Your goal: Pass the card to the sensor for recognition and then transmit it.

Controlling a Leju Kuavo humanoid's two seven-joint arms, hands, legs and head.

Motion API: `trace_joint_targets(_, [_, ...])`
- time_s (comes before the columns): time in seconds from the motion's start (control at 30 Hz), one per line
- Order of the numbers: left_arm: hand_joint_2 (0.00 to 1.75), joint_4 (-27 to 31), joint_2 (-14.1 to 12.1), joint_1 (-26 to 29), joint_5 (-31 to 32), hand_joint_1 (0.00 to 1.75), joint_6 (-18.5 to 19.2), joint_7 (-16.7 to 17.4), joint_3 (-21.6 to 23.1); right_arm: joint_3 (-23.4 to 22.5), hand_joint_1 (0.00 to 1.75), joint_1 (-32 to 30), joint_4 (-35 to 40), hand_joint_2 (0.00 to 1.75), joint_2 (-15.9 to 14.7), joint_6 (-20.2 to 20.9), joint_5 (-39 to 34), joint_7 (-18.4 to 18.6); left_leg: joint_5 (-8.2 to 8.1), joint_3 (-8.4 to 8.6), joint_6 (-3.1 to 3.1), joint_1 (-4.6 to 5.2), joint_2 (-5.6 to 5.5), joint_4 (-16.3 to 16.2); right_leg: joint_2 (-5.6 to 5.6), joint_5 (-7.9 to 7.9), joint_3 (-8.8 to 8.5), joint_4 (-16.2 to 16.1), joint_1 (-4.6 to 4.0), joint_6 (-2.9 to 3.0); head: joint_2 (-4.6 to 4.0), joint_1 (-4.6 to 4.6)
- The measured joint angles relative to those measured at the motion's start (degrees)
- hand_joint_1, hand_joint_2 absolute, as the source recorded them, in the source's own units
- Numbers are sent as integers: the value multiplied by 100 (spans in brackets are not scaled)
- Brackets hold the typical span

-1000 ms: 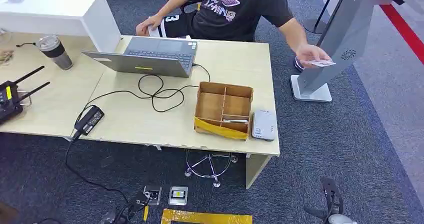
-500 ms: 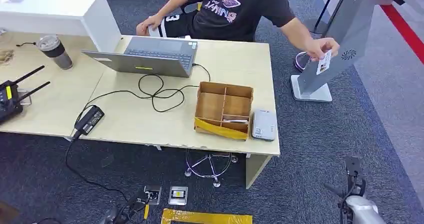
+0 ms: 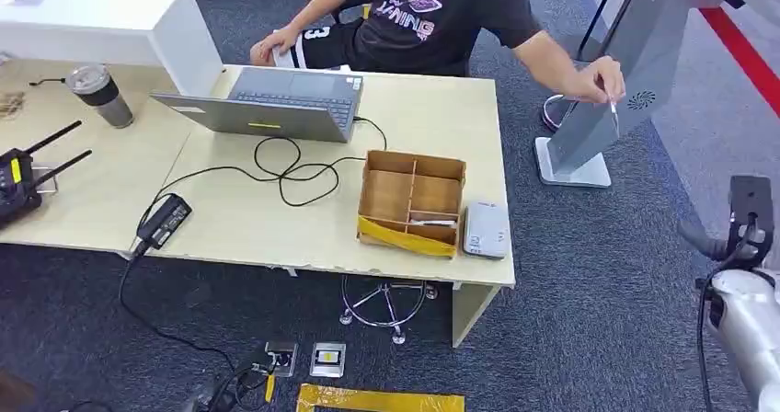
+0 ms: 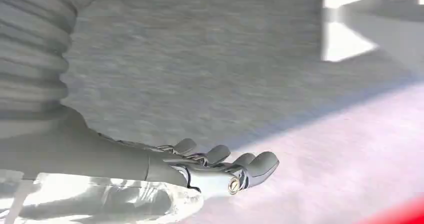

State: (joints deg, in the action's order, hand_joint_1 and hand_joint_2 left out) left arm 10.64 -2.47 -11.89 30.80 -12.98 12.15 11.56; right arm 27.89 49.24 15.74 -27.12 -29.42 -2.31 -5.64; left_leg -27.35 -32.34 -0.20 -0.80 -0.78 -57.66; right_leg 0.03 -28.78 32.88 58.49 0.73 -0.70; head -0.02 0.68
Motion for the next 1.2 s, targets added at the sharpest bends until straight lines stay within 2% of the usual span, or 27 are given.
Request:
trace_joint_targets(0.13, [175,0,-2,5,0,0,-4,0,-4,-125,0,382,199,175,4,-195,330,-393,3,-3,2,-1,-9,0,-7,0,-1,1,-1,0,2,0])
trace_joint_targets(0.27, [175,0,-2,7,0,0,-9,-9,-4,-240,0,671,420,175,11,-341,680,-621,3,-6,2,0,-8,1,-7,0,-1,1,-1,0,2,0])
trace_joint_targets(0.4, [175,0,-2,7,2,0,-17,-28,-11,-341,0,1024,789,175,44,-621,1391,-1010,5,-11,2,1,-10,1,-8,1,-1,3,1,-1,2,0])
trace_joint_targets(0.47, [175,0,-2,7,20,0,-15,-63,-28,-391,0,1249,1131,175,103,-758,1907,-982,6,-10,-1,0,-10,1,-8,1,-1,3,0,-1,0,0])
trace_joint_targets(0.53, [175,0,0,0,59,0,-7,-68,-42,-458,0,1388,1618,175,222,-741,2542,-741,6,-6,-1,-5,-11,1,-6,1,-3,4,-5,0,2,2])
trace_joint_targets(0.67, [175,0,4,-20,122,0,42,-74,-42,-538,0,1384,2709,175,558,-371,3549,-550,10,-8,-6,-7,-11,2,-7,1,-2,7,-8,0,2,0])
trace_joint_targets(0.77, [175,0,11,-60,155,0,107,-83,-44,-509,0,1260,3669,175,1019,373,4840,-356,11,-5,-9,-17,-11,3,-7,-1,-3,8,-18,2,0,-4])
trace_joint_targets(0.8, [175,0,15,-74,168,0,114,-87,-44,-461,0,1180,3959,175,1204,600,5042,-306,12,-4,-10,-21,-10,3,-6,-1,-3,7,-22,4,0,7])
trace_joint_targets(0.9, [175,0,22,-110,199,0,157,-120,-44,-330,0,935,4639,175,1617,1449,4869,-297,15,-6,-14,-21,-21,3,-18,-2,-2,7,-22,4,0,2])
trace_joint_targets(1.03, [175,2,22,-116,232,0,177,-120,-46,-15,0,674,5112,175,2037,1775,5201,-428,15,-7,-15,-20,-21,3,-17,-2,-3,6,-21,4,2,4])
trace_joint_targets(1.2, [175,2,24,-124,216,0,166,-120,-63,302,0,455,5191,175,2441,1987,5486,-494,15,-9,-15,-17,-21,3,-18,-2,-1,4,-18,4,2,0])
